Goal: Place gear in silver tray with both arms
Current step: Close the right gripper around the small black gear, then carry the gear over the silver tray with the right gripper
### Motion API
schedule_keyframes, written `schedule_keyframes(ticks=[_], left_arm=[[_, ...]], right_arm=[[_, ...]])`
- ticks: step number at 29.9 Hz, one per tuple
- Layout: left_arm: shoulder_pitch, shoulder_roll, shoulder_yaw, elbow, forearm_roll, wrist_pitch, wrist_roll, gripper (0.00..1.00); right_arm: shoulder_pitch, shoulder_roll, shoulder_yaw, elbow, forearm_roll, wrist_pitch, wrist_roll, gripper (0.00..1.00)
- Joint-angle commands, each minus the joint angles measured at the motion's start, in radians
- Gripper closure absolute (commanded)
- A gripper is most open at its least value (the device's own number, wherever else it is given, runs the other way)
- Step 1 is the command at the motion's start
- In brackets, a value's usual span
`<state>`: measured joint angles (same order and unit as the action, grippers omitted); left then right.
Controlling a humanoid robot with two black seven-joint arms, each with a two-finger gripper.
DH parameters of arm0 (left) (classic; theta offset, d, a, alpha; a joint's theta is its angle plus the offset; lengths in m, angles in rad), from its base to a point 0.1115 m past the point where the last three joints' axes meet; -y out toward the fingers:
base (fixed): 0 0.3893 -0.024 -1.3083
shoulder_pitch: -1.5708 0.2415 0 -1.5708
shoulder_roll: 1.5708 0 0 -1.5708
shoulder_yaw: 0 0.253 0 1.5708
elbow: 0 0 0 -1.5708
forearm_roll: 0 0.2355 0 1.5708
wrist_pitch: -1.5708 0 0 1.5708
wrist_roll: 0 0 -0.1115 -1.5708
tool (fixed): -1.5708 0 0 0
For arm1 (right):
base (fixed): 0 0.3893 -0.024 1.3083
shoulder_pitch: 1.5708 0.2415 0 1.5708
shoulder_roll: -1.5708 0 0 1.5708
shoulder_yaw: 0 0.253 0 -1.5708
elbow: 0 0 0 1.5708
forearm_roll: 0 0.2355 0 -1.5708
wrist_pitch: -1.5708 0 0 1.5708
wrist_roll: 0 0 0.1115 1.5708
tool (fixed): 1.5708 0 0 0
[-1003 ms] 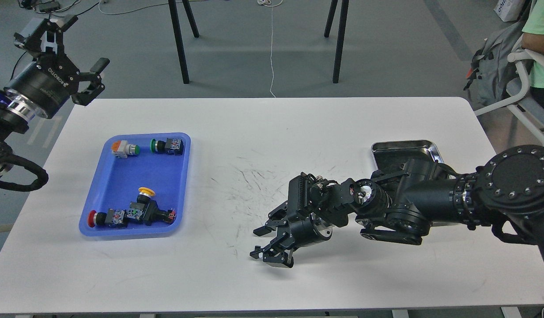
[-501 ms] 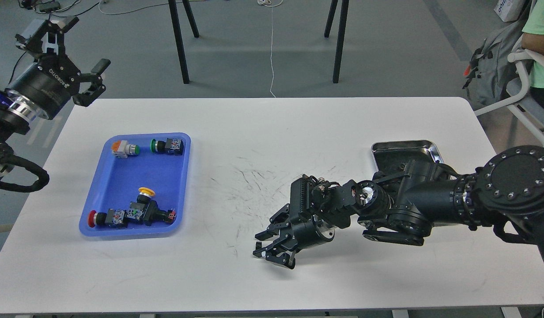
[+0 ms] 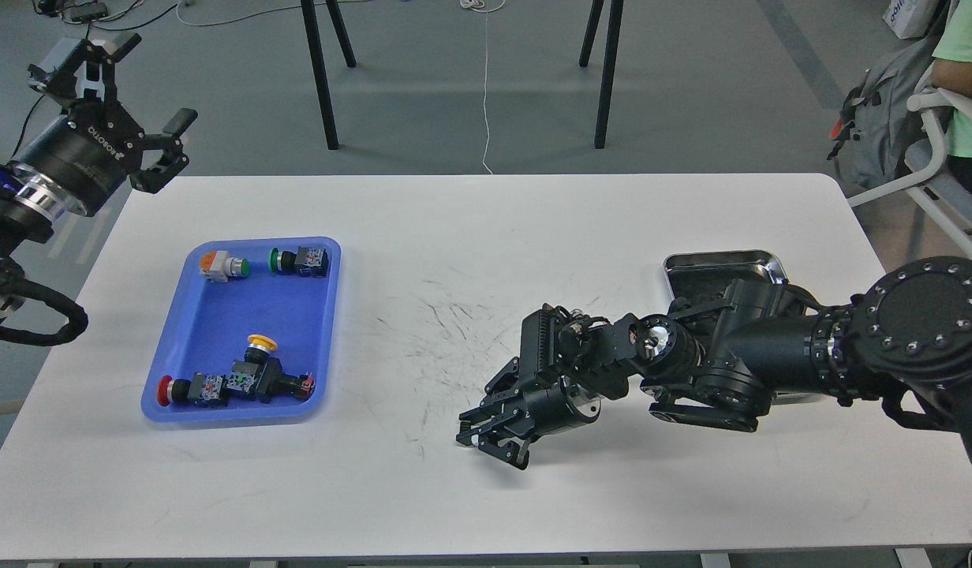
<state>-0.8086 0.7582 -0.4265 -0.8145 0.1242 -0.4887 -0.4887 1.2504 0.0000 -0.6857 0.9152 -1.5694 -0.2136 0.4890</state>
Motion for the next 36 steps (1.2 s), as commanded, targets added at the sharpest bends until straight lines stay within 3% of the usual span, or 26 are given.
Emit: schedule_keyframes(ticks=[1, 18, 36], left_arm=[[0.000, 0.000, 0.000, 0.000, 0.000, 0.000, 0.000, 0.00], [-0.001, -0.025, 0.003, 0.000, 0.003, 0.000, 0.000, 0.00], [-0.004, -0.062, 0.015, 0.008, 0.014, 0.000, 0.000, 0.00]], right_arm=[[0.015, 0.000, 0.002, -0.022, 0.002, 0.000, 0.000, 0.98], [0.084, 0.000, 0.077, -0.137, 0.066, 0.026, 0.000, 0.98], [0.034, -0.319, 0.060, -0.230, 0.101, 0.094, 0.000, 0.98]])
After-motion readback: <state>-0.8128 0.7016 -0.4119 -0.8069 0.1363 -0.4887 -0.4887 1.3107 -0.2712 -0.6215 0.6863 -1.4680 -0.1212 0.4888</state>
